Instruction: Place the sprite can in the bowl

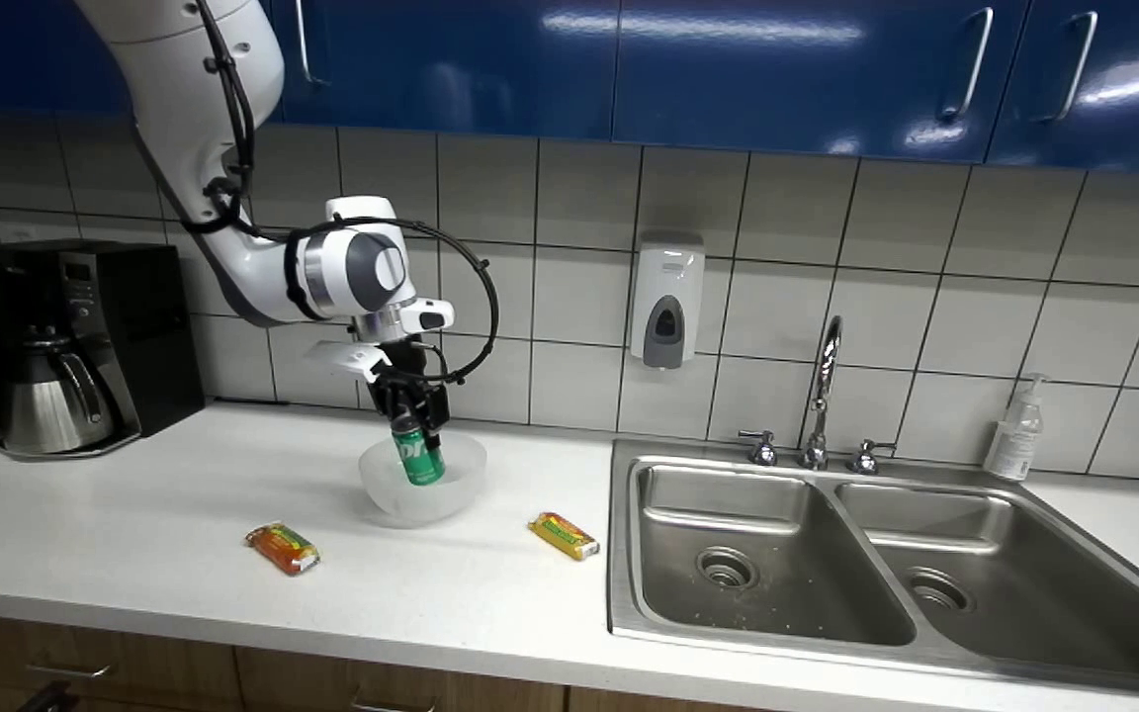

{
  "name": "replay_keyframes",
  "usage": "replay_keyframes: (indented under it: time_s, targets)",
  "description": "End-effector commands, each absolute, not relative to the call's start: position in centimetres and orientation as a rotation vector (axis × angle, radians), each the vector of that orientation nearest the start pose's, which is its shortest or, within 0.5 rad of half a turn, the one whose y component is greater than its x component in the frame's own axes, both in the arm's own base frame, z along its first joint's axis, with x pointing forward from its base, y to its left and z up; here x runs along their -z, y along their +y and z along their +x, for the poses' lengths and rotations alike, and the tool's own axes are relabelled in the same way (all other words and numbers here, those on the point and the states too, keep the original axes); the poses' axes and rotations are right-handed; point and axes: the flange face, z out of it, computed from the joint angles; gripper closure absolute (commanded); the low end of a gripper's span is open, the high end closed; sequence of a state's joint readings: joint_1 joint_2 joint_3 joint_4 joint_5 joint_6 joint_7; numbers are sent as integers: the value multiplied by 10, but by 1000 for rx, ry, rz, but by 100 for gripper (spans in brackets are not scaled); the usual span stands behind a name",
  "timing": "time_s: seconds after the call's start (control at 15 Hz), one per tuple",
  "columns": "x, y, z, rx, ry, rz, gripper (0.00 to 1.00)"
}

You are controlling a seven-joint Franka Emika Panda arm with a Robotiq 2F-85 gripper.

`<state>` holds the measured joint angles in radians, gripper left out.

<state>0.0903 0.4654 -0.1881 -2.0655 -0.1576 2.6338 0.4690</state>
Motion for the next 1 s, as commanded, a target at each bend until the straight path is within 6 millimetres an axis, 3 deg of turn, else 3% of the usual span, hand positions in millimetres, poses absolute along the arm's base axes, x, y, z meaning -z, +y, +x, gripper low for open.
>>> replay_keyframes:
  time_s: [0.0, 0.6, 0.93]
  targets:
    - [-212, -51, 622, 260, 706, -3225, 61]
    - [-189, -60, 643, 212, 875, -3111, 61]
    - [-170, -75, 646, 146, 994, -3026, 61]
